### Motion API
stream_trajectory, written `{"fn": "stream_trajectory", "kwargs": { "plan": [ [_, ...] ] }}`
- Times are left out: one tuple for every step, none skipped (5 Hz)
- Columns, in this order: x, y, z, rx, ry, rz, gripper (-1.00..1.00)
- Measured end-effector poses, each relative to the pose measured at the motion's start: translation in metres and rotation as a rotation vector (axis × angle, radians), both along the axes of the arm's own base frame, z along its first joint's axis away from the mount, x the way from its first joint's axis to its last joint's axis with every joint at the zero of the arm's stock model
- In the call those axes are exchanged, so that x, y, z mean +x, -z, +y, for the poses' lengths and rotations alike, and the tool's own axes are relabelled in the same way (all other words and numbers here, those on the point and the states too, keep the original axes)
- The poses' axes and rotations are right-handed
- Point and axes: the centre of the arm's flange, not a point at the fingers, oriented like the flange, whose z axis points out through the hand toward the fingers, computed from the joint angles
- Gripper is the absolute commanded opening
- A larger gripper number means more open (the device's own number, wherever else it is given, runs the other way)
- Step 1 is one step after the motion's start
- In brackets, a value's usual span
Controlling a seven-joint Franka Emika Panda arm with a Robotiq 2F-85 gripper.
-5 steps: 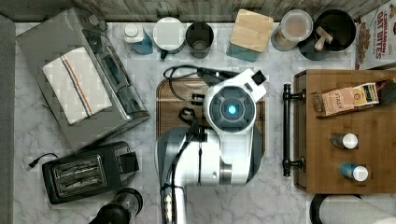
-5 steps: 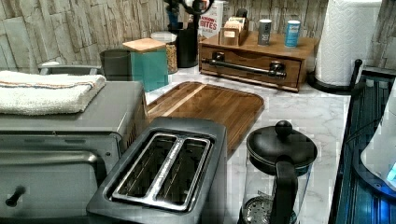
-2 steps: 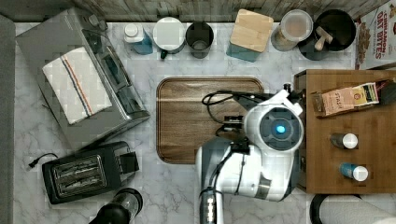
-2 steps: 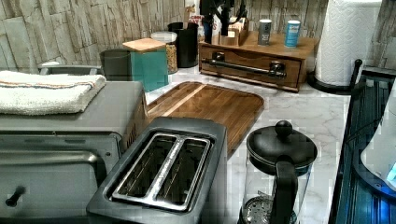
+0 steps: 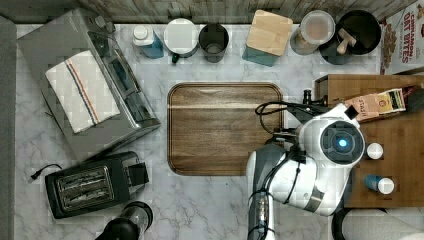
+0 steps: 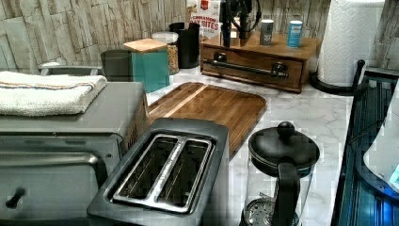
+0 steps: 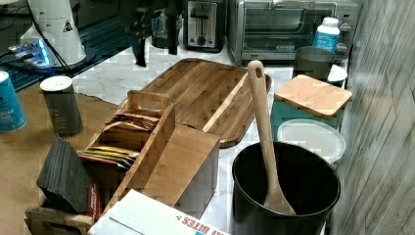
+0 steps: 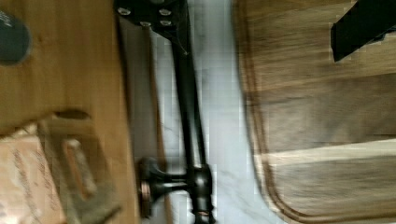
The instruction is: Open the drawer.
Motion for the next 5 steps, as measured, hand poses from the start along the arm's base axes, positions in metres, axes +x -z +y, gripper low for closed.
{"fn": "stream_trajectory", "kwargs": {
  "plan": [
    [-0.003,0.012,-0.018,-0.020,0.028,-0.056,1.00],
    [-0.008,0.017,-0.017,-0.029,0.023,-0.077,1.00],
    [-0.007,0.018,-0.011,-0.030,0.010,-0.081,1.00],
    [-0.005,0.019,-0.007,-0.034,-0.057,-0.077,1.00],
    [0.007,0.020,-0.009,-0.083,-0.110,-0.156,1.00]
  ]
}}
